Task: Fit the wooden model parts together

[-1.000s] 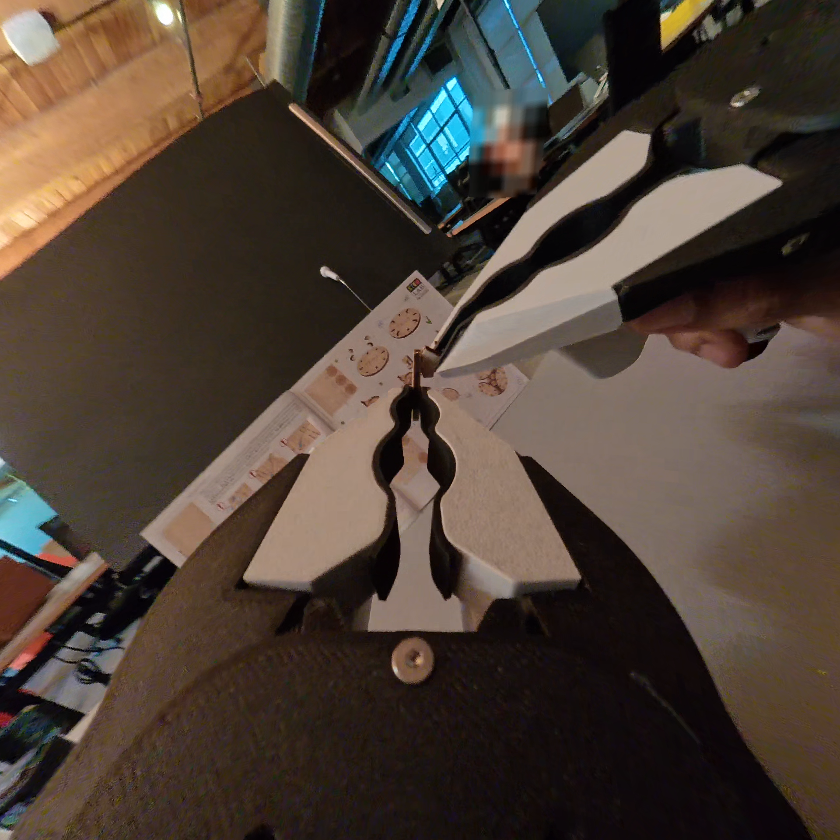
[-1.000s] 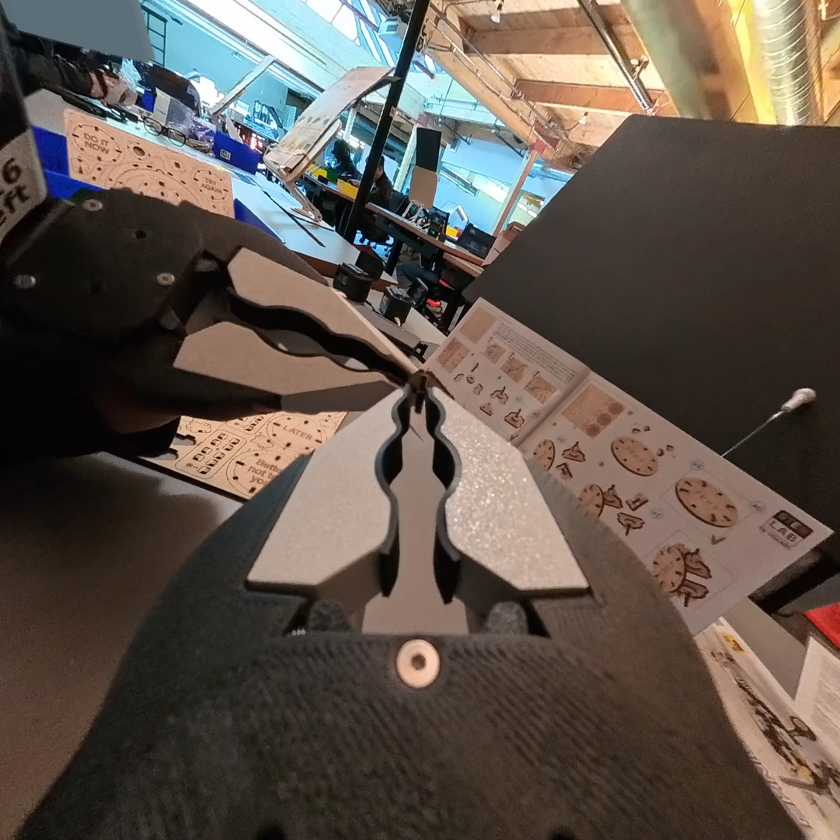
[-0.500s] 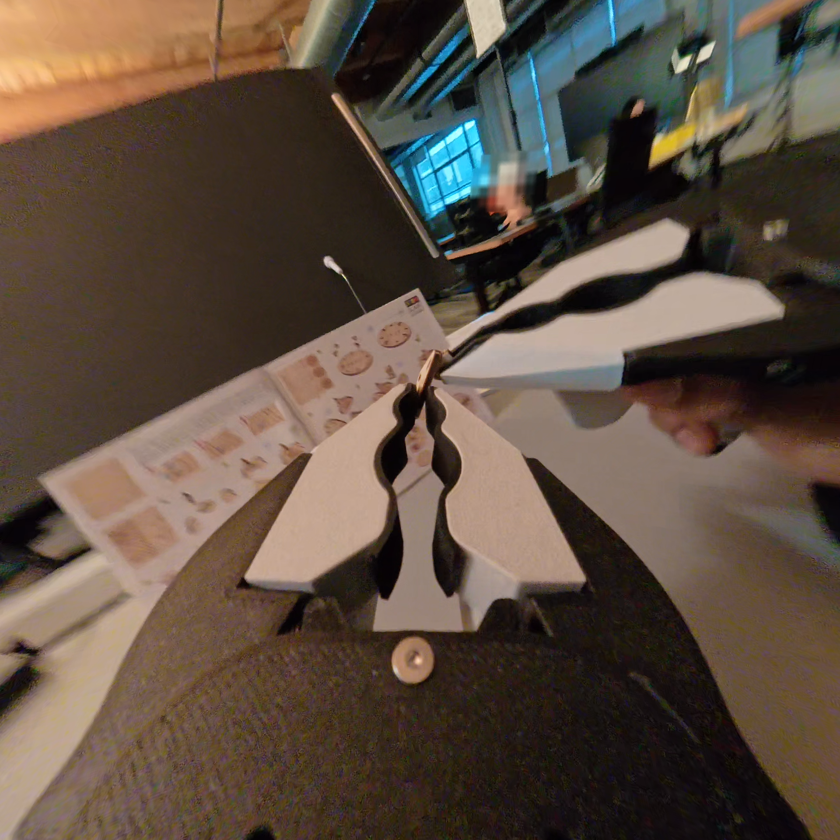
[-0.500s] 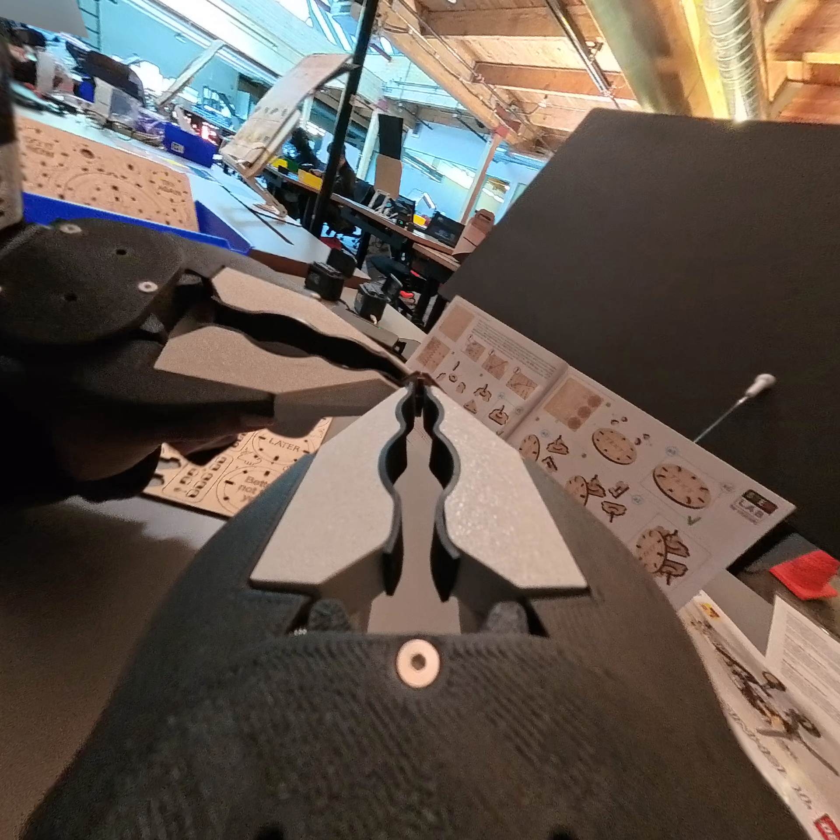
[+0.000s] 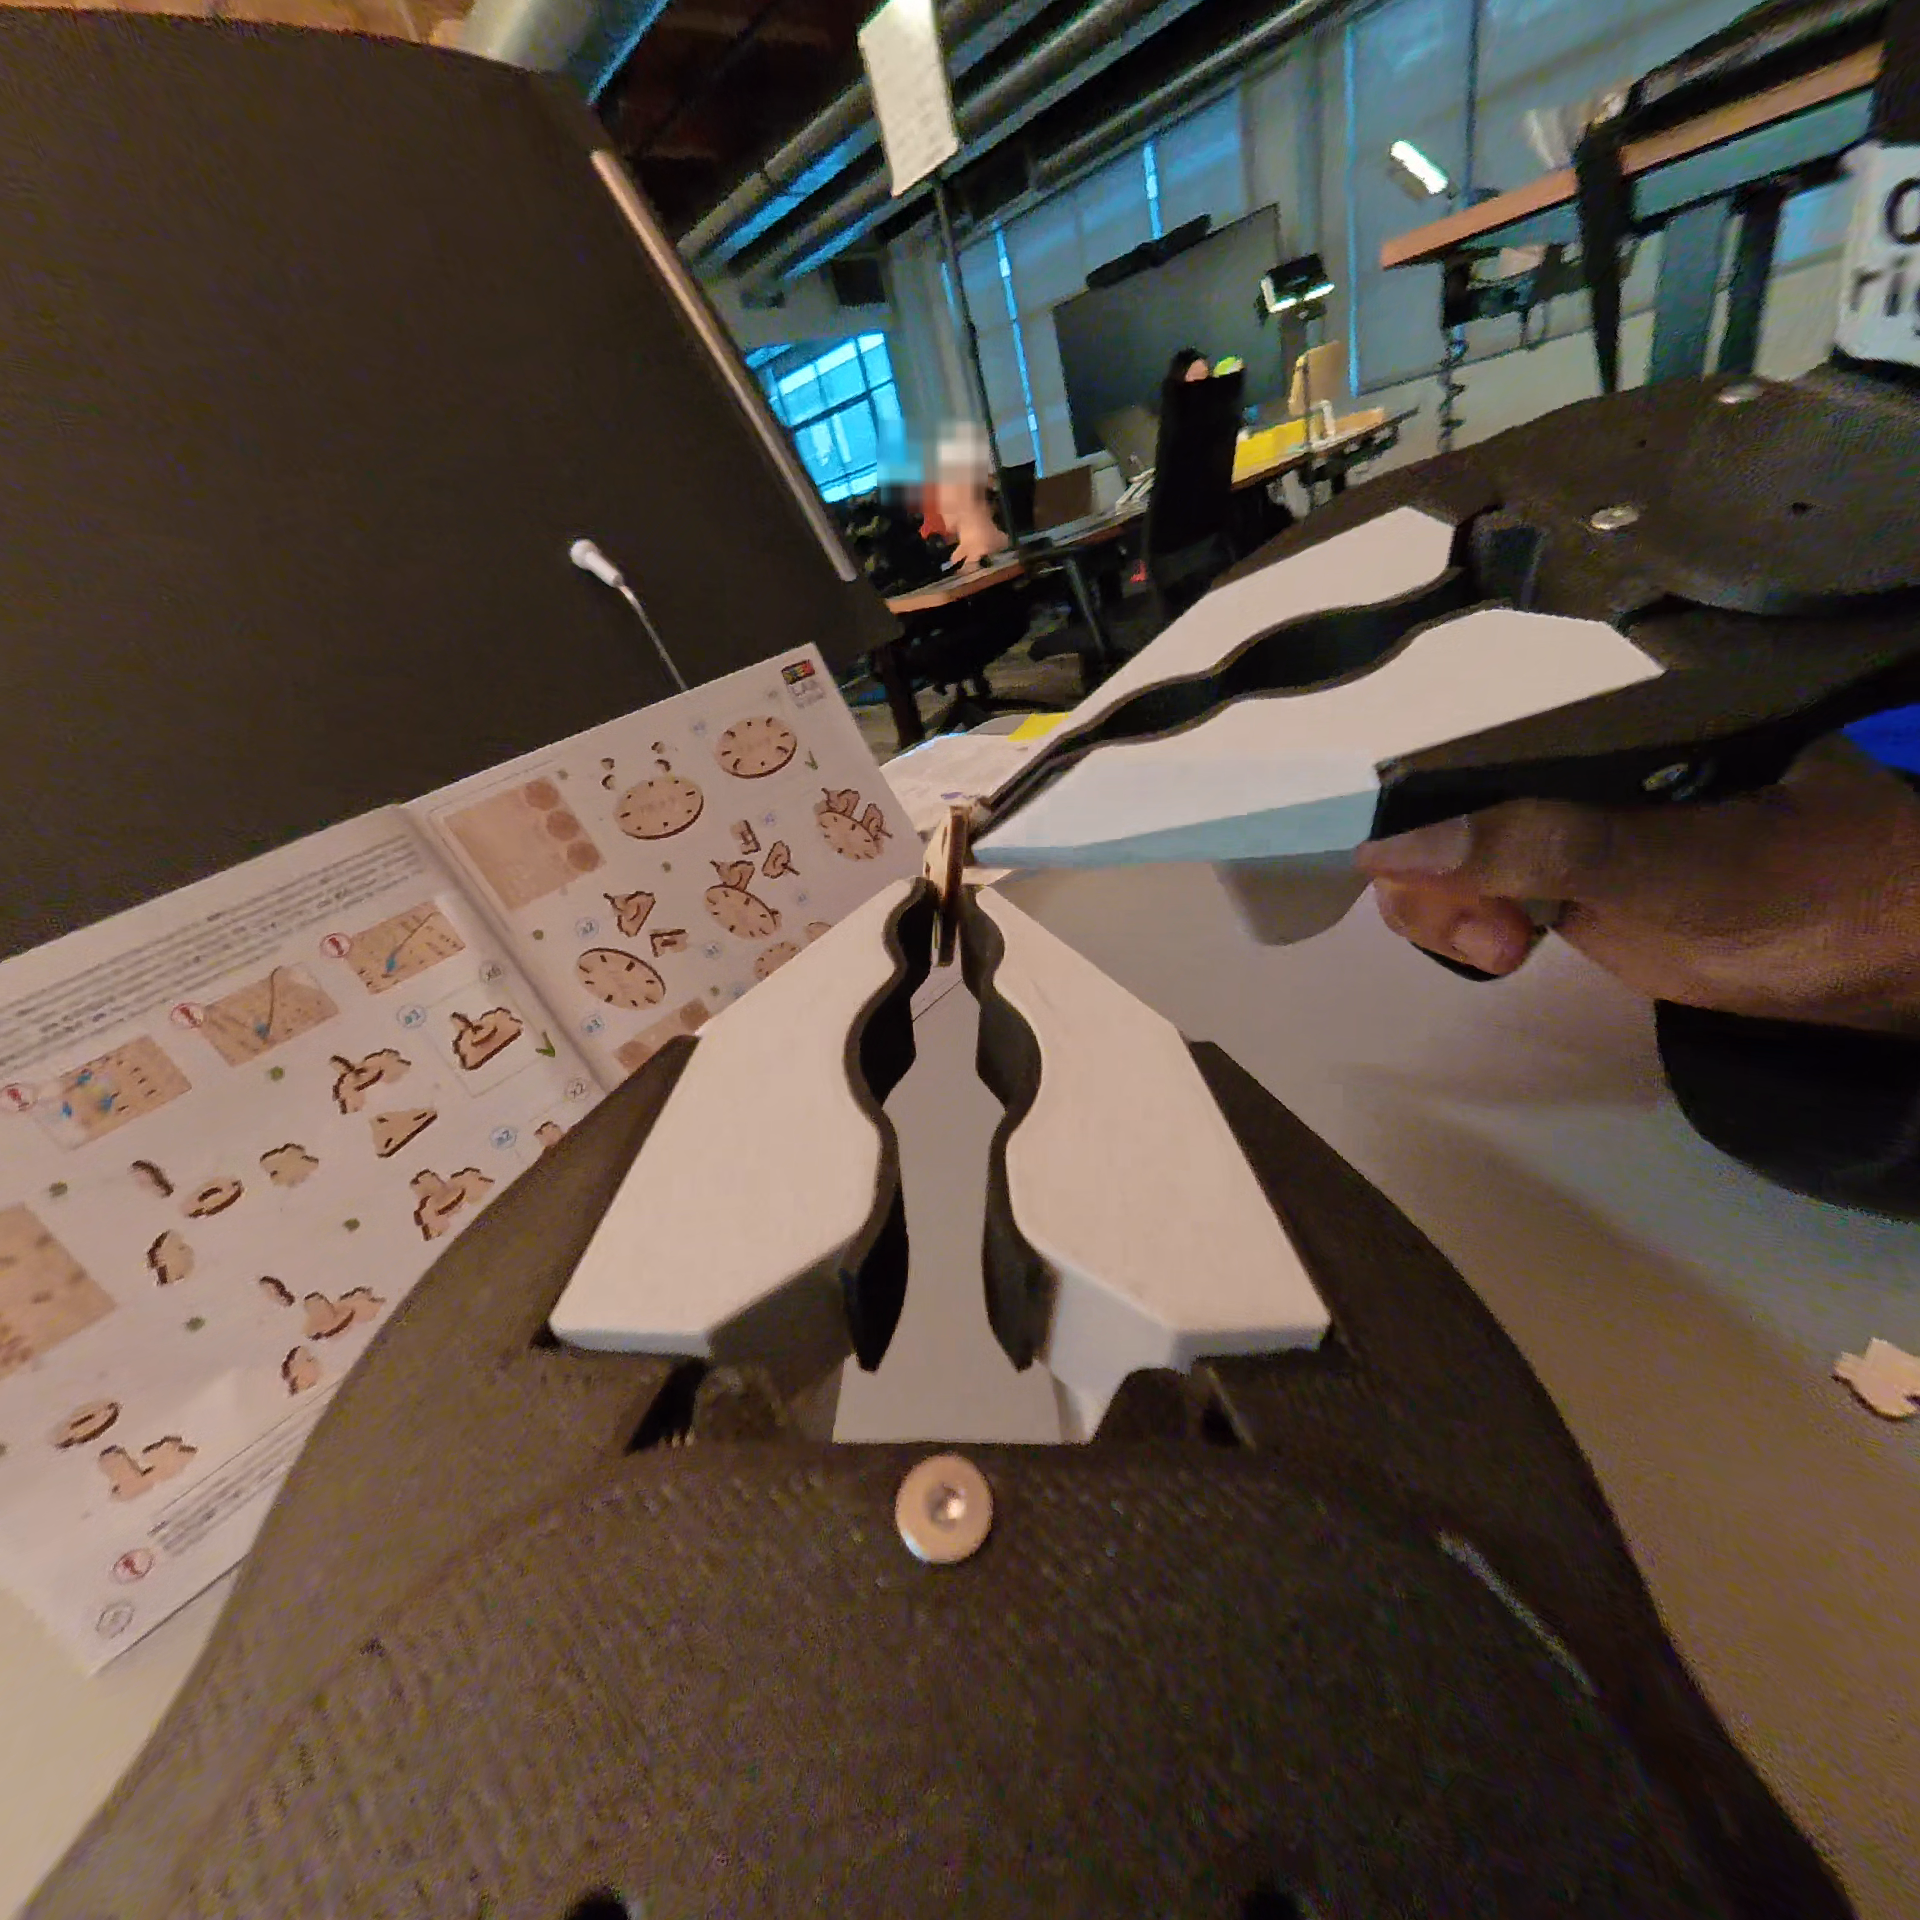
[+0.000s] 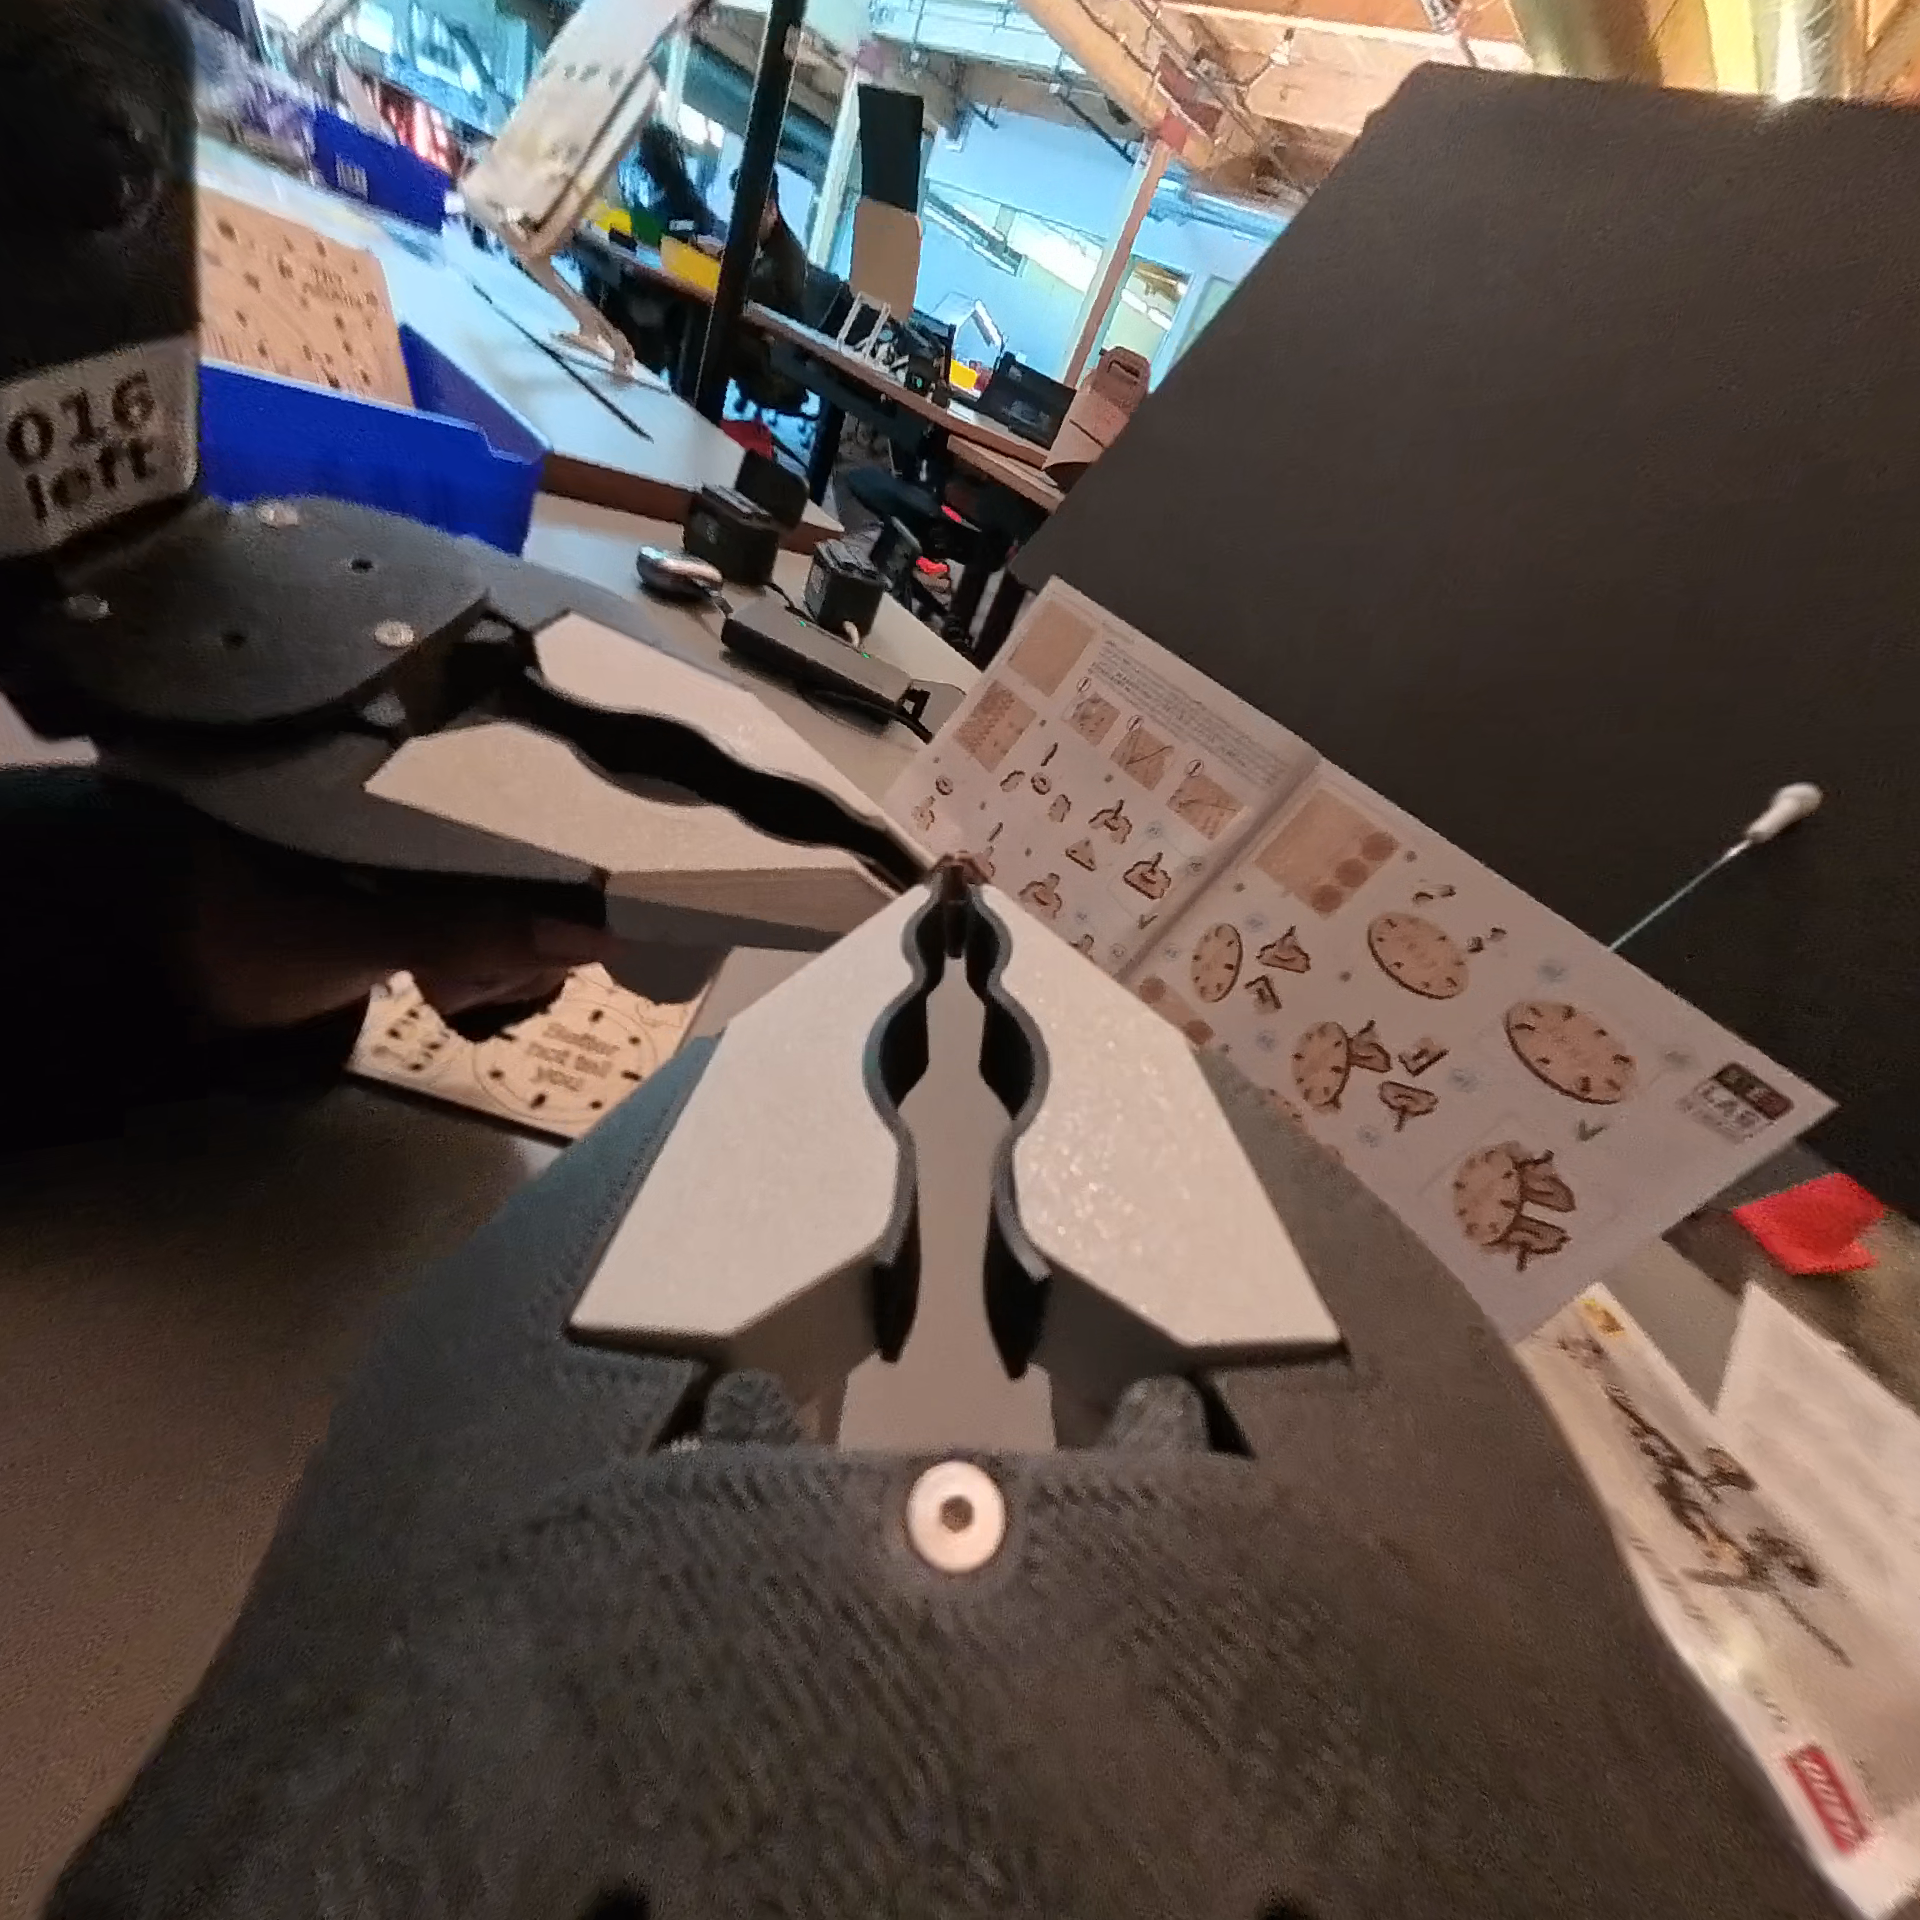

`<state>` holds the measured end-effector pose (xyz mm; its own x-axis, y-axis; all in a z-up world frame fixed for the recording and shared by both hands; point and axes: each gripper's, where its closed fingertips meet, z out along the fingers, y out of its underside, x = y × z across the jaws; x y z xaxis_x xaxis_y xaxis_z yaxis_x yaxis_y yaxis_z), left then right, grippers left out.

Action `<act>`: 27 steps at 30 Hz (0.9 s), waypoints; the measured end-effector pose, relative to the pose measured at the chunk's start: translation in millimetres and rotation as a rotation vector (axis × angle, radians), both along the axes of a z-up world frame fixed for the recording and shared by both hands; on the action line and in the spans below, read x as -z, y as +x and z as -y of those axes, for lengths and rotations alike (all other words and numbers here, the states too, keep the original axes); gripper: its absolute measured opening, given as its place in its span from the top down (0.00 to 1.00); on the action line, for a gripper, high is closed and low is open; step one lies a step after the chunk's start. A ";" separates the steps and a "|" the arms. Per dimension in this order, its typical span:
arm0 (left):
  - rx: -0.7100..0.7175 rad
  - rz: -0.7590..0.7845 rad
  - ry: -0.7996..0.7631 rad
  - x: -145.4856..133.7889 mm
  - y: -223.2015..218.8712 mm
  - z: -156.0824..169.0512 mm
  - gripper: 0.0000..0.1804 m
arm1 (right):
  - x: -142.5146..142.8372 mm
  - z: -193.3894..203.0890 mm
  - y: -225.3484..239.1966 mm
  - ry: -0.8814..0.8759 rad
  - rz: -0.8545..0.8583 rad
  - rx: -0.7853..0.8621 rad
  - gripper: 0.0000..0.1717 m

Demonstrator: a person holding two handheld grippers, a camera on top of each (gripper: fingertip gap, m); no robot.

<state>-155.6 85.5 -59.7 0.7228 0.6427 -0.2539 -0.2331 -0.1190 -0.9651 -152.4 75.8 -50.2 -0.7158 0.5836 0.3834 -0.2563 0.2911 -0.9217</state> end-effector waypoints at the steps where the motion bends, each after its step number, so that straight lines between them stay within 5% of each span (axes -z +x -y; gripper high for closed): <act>1: 0.025 -0.003 0.004 -1.6 2.0 -0.1 0.99 | 0.4 -0.1 0.4 0.016 -0.001 -0.001 1.00; 12: 0.155 0.040 0.037 -5.2 13.5 -6.7 1.00 | 2.1 -8.6 5.9 0.103 -0.068 -0.039 1.00; 27: 0.387 0.289 0.081 11.5 23.2 -15.3 0.96 | 17.3 -14.6 14.4 0.246 -0.152 -0.108 1.00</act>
<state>-132.4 100.8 -71.3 0.9461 0.3223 0.0317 0.0330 0.0013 -0.9995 -138.1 90.5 -67.5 -0.6926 0.3833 0.6110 -0.4272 0.4645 -0.7757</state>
